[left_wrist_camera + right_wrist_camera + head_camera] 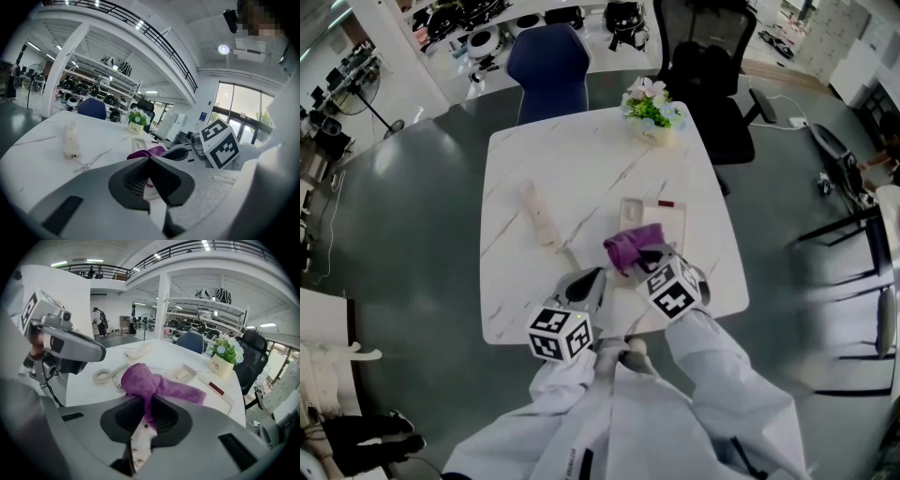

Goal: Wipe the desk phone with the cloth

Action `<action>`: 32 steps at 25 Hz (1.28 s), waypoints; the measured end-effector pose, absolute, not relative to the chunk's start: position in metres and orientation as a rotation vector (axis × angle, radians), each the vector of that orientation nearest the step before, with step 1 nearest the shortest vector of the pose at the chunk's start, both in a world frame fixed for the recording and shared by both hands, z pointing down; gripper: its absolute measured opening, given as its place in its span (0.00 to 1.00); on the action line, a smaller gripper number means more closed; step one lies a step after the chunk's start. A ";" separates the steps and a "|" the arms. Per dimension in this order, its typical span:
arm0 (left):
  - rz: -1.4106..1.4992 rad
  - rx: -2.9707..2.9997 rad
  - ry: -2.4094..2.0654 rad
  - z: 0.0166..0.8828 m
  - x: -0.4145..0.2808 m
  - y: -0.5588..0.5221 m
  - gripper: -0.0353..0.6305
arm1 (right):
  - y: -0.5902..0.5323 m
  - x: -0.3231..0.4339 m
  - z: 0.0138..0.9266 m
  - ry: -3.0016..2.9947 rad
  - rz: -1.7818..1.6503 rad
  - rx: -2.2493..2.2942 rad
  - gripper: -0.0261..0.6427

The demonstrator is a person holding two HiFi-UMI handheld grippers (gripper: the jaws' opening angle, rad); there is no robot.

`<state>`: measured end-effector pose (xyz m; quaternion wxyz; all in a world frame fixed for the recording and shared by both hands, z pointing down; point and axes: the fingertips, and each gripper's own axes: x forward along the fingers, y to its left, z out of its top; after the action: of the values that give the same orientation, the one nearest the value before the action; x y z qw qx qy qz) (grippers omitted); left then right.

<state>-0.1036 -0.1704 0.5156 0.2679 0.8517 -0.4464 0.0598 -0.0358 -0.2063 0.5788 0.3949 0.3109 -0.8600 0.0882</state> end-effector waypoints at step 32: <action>0.131 2.261 -1.300 0.508 -0.109 -0.138 0.05 | -0.151 -0.035 0.589 -2.177 0.279 0.643 0.09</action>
<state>-0.1086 -0.1383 0.5081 0.2620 0.8356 -0.4805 0.0484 -0.0349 -0.1510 0.5888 0.4142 0.2560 -0.8664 0.1111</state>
